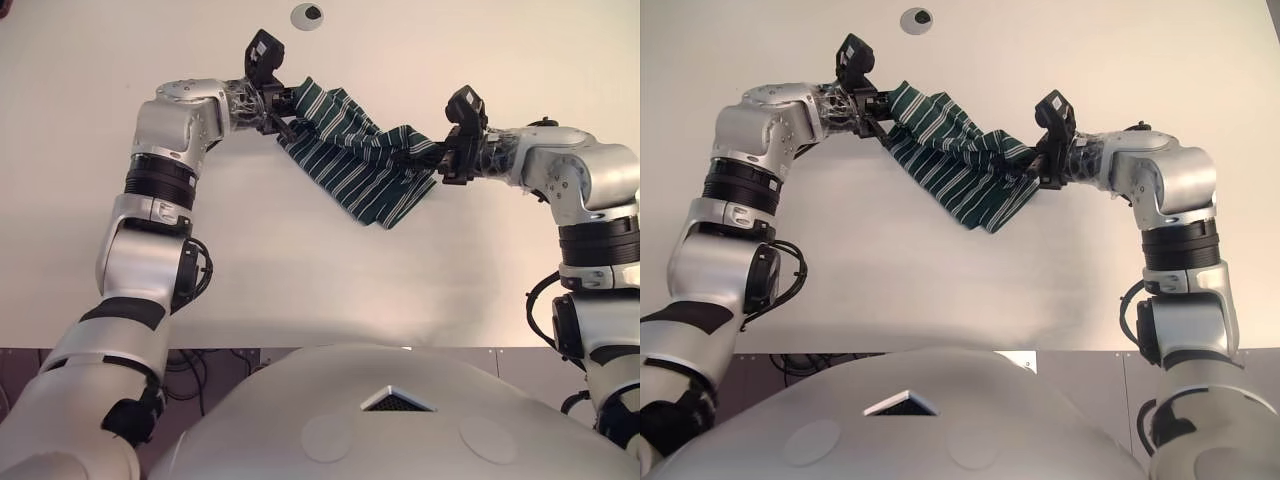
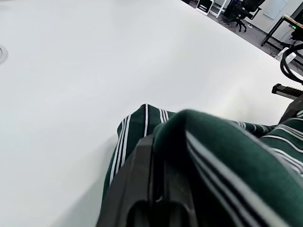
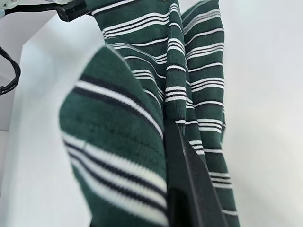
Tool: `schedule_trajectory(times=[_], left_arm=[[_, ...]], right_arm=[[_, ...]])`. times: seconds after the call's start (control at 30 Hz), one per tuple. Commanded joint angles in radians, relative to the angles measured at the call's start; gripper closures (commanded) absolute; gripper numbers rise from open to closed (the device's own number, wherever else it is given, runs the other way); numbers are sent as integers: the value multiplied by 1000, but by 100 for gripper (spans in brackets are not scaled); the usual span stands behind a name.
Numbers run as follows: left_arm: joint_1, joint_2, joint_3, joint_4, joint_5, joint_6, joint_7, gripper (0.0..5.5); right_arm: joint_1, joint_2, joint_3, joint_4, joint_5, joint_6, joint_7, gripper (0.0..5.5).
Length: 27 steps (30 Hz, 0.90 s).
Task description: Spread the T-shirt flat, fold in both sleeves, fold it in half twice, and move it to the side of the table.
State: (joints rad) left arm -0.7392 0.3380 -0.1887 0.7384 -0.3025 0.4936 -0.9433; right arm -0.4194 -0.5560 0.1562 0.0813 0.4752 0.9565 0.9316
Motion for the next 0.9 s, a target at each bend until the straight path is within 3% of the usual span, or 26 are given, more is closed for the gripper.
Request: schedule_trajectory(times=[0.03,0.2,0.33,0.43,0.9], left_arm=[[-56,-18,11,75,39,14,-1,545],[-74,-41,30,138,67,11,8,478],[-100,-70,69,183,76,1,59,414],[-109,-78,103,219,82,-20,113,387],[-127,-128,187,269,90,-35,213,387]], right_arm=[[-20,28,-33,5,9,76,-69,550],[-18,42,-36,9,2,122,-116,550],[-21,55,-52,26,-9,114,-160,458],[-19,58,-73,28,-7,107,-182,427],[-29,34,-100,85,-89,-20,-258,427]])
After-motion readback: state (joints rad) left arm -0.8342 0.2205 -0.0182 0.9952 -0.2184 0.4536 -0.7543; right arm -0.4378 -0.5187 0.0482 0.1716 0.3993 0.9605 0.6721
